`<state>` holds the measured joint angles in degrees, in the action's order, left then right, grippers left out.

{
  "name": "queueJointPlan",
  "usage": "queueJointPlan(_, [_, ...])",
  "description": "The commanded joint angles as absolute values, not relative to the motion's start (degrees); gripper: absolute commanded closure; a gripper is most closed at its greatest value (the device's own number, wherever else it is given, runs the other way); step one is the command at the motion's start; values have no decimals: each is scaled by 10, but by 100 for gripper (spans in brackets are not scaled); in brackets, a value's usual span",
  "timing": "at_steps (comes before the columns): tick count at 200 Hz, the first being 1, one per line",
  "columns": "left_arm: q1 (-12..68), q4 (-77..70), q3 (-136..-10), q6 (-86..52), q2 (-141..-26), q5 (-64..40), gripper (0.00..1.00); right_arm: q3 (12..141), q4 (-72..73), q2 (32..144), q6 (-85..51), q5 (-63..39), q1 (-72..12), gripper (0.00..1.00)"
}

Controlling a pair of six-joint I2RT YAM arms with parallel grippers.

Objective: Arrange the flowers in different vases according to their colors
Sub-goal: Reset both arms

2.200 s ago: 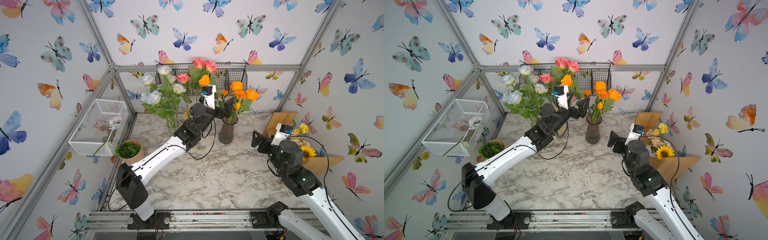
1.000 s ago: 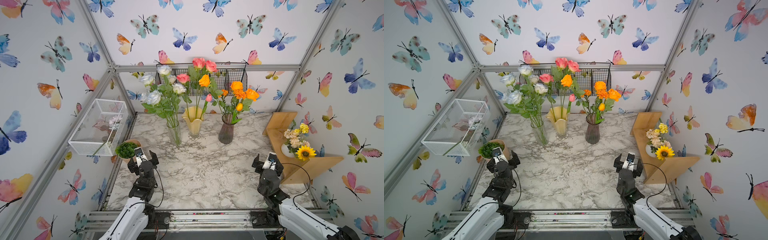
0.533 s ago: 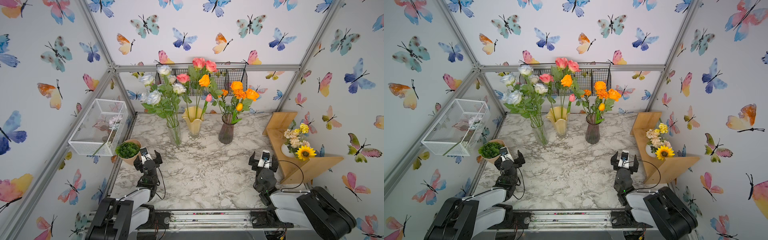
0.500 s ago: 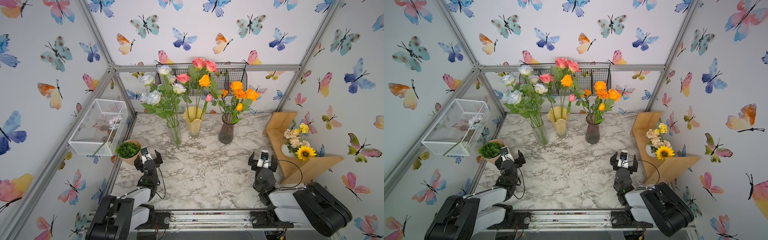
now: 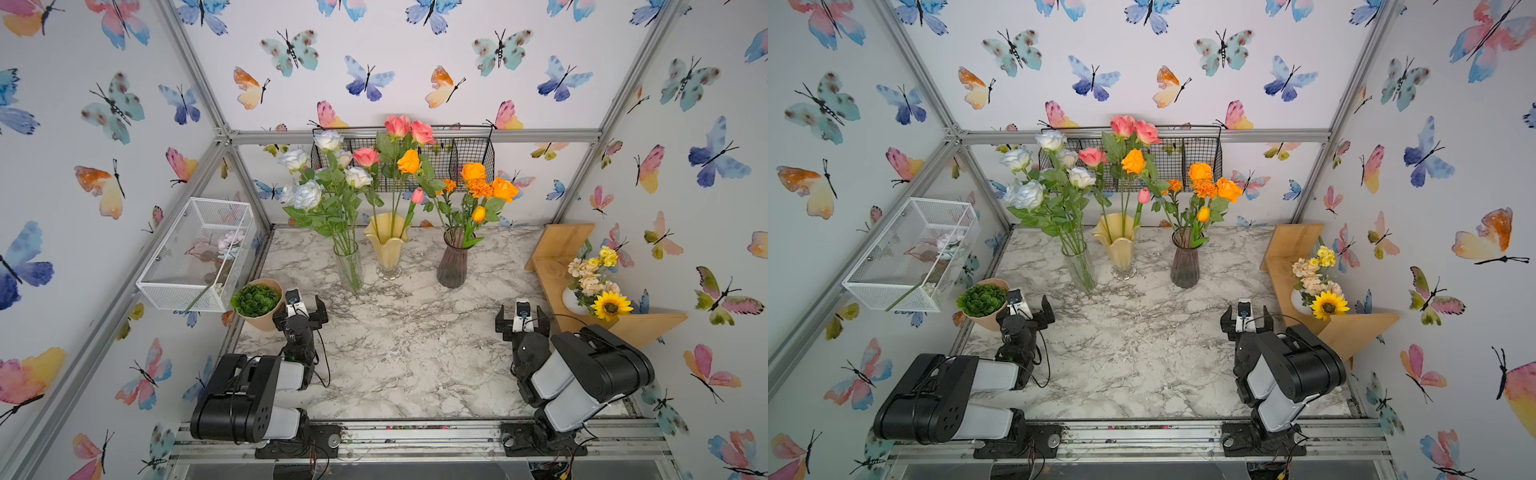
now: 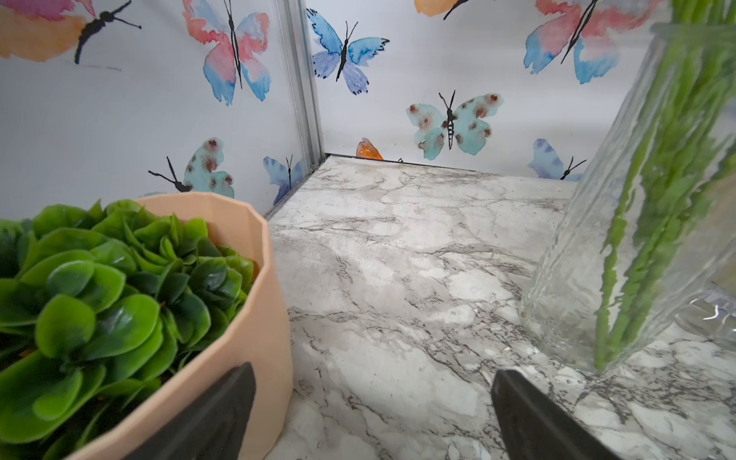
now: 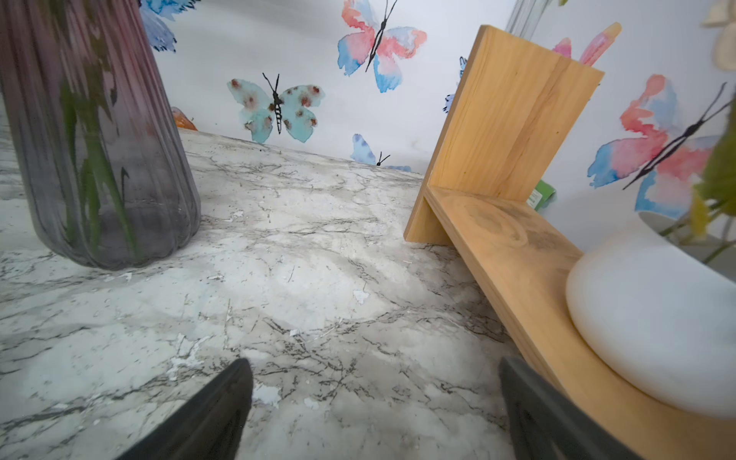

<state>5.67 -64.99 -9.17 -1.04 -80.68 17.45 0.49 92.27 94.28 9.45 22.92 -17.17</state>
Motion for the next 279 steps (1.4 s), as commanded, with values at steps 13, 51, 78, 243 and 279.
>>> queueJointPlan(13, [54, -665, -95, 19, -807, 96, 1, 32, 939, 927, 74, 193, -160, 2])
queueJointPlan(51, [55, -658, -94, 18, -801, 97, 1, 74, 839, 910, 38, 200, -135, 2])
queueJointPlan(78, [68, -676, -86, 13, -800, 144, 1, 91, 800, 906, 23, 213, -127, 2])
queueJointPlan(243, [40, -628, -112, 3, -804, 87, 1, 107, 772, 908, 19, 204, -121, 2])
queueJointPlan(279, [32, -619, -118, 1, -807, 66, 1, 107, 771, 908, 19, 204, -121, 2])
